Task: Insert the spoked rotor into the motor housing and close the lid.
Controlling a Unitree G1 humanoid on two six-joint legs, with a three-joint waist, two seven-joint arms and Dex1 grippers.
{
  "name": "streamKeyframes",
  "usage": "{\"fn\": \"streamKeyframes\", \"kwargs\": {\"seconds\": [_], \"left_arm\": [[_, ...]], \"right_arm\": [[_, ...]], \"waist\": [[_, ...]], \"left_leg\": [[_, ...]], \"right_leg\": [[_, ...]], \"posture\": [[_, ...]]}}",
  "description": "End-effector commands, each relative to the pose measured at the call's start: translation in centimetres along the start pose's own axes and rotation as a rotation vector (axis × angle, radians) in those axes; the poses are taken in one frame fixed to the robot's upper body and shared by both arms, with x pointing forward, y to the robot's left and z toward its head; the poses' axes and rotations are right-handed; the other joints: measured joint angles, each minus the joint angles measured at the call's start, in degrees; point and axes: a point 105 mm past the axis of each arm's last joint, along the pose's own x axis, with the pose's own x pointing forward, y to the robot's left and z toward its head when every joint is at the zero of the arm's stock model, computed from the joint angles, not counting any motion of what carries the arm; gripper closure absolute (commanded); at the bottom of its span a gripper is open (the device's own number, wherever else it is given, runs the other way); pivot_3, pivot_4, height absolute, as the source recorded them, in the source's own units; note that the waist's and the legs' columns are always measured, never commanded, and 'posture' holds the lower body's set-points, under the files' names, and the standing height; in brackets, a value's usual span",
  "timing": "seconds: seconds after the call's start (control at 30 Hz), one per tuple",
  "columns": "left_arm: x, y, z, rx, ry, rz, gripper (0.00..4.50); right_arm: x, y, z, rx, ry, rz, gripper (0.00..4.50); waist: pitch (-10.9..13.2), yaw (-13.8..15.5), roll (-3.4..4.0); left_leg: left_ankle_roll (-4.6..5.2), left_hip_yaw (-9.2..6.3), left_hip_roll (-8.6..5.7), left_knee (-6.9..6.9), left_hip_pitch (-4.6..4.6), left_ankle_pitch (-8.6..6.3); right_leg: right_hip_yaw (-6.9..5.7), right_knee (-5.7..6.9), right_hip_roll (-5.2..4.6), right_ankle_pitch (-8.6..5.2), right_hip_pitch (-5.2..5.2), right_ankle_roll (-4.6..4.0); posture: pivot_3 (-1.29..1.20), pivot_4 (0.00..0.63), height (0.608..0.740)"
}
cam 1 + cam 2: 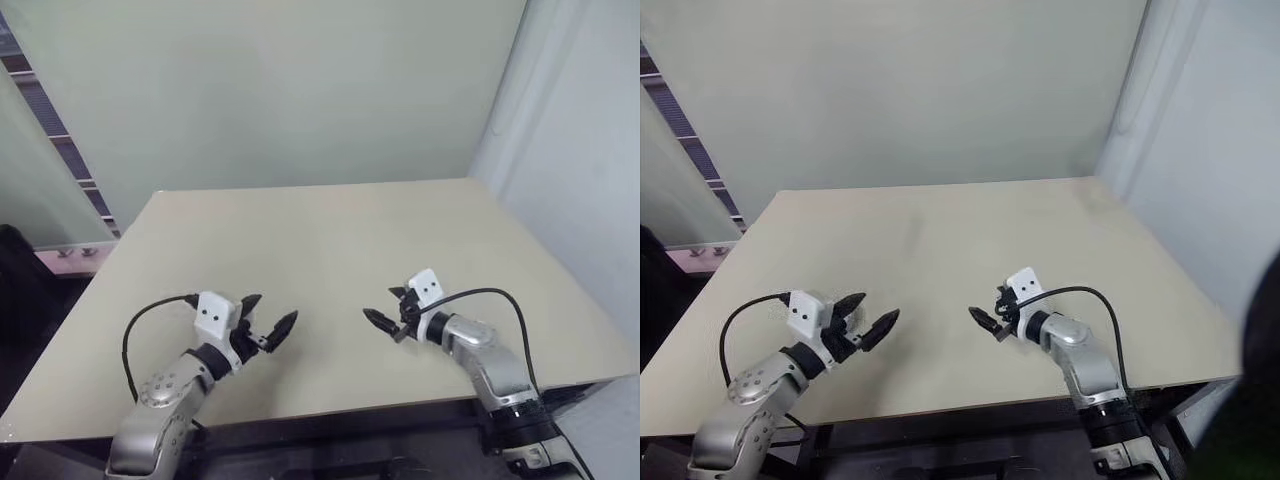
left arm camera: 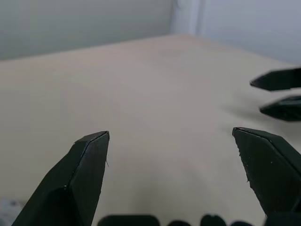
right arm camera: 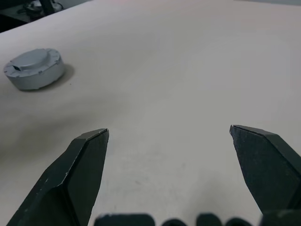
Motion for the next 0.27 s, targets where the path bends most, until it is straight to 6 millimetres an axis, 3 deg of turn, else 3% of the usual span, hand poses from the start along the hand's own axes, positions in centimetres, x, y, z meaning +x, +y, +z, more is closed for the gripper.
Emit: {"fn": "streamKeyframes", "kwargs": {"seconds": [0.03, 0.27], "left_arm": [[-0.05, -0.34, 0.81, 0.028, -0.015, -0.028, 0.01], [0.32, -0.13, 0.72, 0.015, -0.023, -0.017, 0.01]], "right_arm": [[-0.17, 0.26, 1.96, -0.027, -0.067, 0.000, 0.00], [-0.01, 0.22, 2.09, -0.042, -0.061, 0.003, 0.00]], "waist": [[0.00, 0.01, 0.00], [0.00, 0.16, 0.00]], "left_leg": [[0.00, 0.00, 0.00, 0.04, 0.00, 0.00], [0.00, 0.02, 0.00, 0.12, -0.02, 0.00]], "right_leg": [[-0.01, 0.00, 0.00, 0.00, 0.00, 0.00], [0.00, -0.02, -0.02, 0.00, 0.02, 0.00]], "posture": [[0.00, 0.000, 0.740], [0.00, 0.000, 0.740]]}}
